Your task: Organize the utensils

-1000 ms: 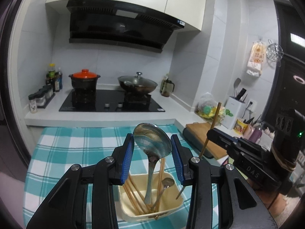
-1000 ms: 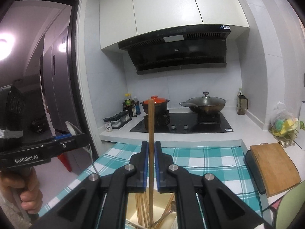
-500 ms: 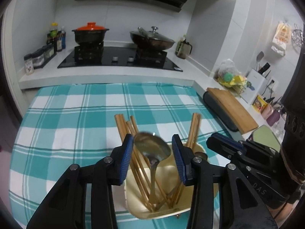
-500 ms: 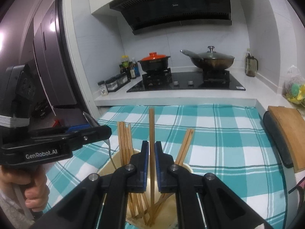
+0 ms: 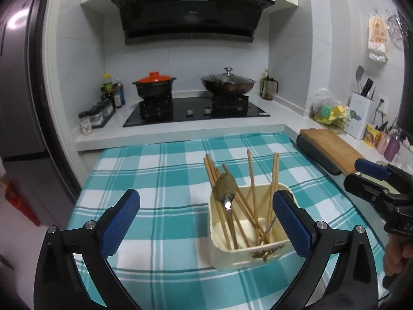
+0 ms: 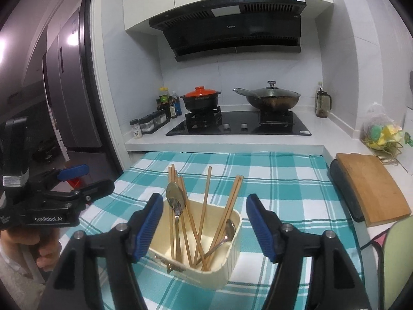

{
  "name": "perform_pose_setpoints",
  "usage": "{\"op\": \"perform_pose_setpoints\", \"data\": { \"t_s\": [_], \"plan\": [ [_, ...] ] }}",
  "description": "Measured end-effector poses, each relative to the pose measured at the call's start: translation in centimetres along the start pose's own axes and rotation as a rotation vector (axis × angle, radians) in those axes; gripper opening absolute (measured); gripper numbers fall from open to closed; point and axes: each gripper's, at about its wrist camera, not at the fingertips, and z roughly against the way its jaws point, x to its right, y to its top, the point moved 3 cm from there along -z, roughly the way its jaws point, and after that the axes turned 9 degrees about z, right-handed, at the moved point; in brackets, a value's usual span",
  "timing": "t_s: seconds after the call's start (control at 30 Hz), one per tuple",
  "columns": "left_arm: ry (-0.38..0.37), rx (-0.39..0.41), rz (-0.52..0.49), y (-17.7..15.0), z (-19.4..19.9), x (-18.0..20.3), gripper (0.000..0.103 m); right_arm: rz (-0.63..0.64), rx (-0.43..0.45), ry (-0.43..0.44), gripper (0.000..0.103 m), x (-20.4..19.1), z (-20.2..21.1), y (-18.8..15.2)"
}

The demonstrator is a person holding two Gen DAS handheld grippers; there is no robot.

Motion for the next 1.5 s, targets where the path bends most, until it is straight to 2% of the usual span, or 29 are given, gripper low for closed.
{"op": "perform_pose_setpoints", "data": {
  "t_s": [0.17, 0.43, 0.5, 0.57, 0.63, 0.67, 0.7, 0.77, 1.0, 1.2, 1.5],
  "plan": [
    [0.085, 0.030, -0.019, -2.1, 3.8, 0.6, 0.103, 0.018, 0.004, -0.037, 0.081, -1.5, 3.8, -1.5],
    [0.154, 0.092, -0.033, -4.8, 10.2, 1.7, 0.102, -0.006, -0.006, -0.080, 0.090, -3.1, 8.9, -3.6],
    [0.180, 0.113, -0.049, -5.7, 11.7, 2.1, 0.103, -0.003, 0.014, -0.101, 0.091, -3.5, 10.2, -3.9],
    [0.205, 0.101, -0.062, -6.7, 12.7, 2.4, 0.103, -0.004, 0.045, -0.127, 0.091, -3.8, 11.9, -4.3],
    [0.177, 0.063, -0.064, -7.9, 13.5, 2.5, 0.103, -0.003, 0.063, -0.159, 0.095, -4.3, 13.5, -4.7],
    [0.152, 0.045, -0.062, -8.5, 13.9, 2.6, 0.103, 0.001, 0.041, -0.165, 0.101, -4.6, 13.8, -5.1],
    [0.135, 0.031, -0.052, -9.1, 14.5, 2.5, 0.103, -0.002, 0.008, -0.156, 0.103, -4.9, 14.0, -5.6],
    [0.134, 0.015, -0.025, -10.2, 15.5, 2.3, 0.103, -0.008, -0.045, -0.121, 0.103, -5.7, 14.5, -6.8],
    [0.133, -0.064, 0.059, -13.5, 18.0, 1.6, 0.103, 0.004, -0.107, -0.159, 0.103, -8.9, 18.1, -10.1],
    [0.141, -0.057, 0.065, -13.7, 19.7, 1.3, 0.103, -0.001, -0.097, -0.167, 0.103, -10.8, 20.2, -10.5],
    [0.157, -0.038, 0.053, -13.4, 20.4, 1.3, 0.103, -0.010, -0.076, -0.174, 0.103, -11.1, 21.1, -9.8]
  ]
}}
